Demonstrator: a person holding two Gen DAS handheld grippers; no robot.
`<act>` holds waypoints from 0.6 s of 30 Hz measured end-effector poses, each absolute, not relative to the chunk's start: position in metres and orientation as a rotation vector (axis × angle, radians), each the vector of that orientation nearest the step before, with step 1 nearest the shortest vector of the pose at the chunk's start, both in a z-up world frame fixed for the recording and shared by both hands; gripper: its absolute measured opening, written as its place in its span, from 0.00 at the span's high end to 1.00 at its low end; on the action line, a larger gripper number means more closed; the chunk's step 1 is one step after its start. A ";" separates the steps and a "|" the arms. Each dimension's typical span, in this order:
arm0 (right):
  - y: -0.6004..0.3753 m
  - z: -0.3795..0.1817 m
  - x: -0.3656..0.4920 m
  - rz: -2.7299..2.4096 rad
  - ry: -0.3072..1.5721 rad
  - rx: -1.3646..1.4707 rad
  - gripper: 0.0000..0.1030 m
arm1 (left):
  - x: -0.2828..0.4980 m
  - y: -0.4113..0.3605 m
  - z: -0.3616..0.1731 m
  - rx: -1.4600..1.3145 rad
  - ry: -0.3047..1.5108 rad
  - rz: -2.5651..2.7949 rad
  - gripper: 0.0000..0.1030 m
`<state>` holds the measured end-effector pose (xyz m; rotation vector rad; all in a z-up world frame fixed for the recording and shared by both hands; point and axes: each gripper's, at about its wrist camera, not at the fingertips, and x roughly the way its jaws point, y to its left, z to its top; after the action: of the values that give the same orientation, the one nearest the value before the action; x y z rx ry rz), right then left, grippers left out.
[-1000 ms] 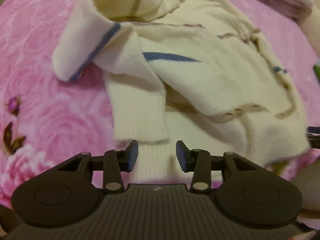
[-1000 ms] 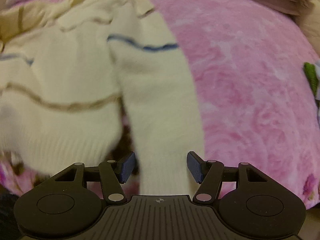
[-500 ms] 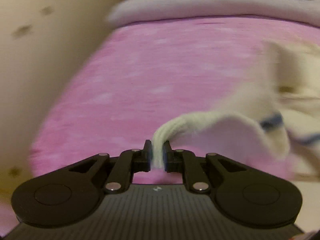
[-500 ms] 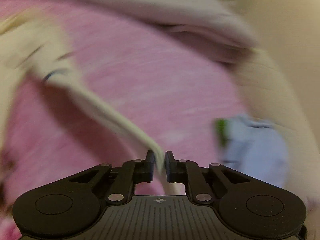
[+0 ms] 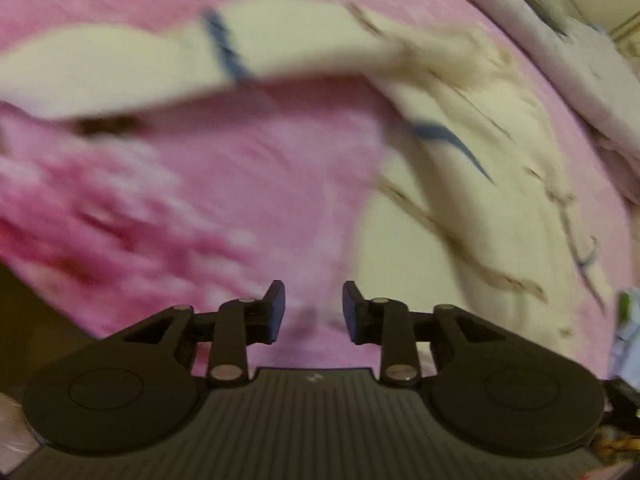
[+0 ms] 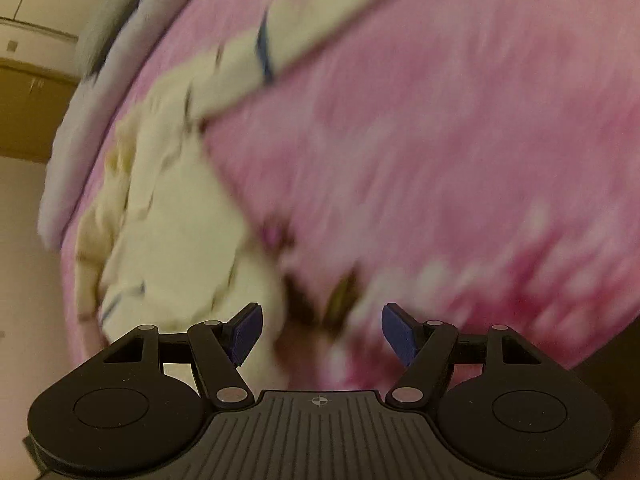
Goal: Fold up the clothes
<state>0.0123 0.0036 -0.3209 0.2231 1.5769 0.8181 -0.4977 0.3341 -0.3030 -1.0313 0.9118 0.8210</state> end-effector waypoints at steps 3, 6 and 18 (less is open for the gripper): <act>0.002 -0.329 0.001 0.828 1.533 0.287 0.32 | -0.488 0.332 -0.319 -1.055 0.903 0.821 0.68; -0.004 -0.333 0.006 0.813 1.527 0.390 0.33 | -0.482 0.331 -0.326 -1.080 0.876 0.822 0.63; 0.040 -0.241 0.002 1.021 1.477 0.025 0.92 | -0.506 0.307 -0.243 -0.962 0.838 0.871 0.95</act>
<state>0.0016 0.0401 -0.2409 0.0246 1.4768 1.0211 -0.5056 0.3067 -0.2432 -0.9616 0.8381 0.8708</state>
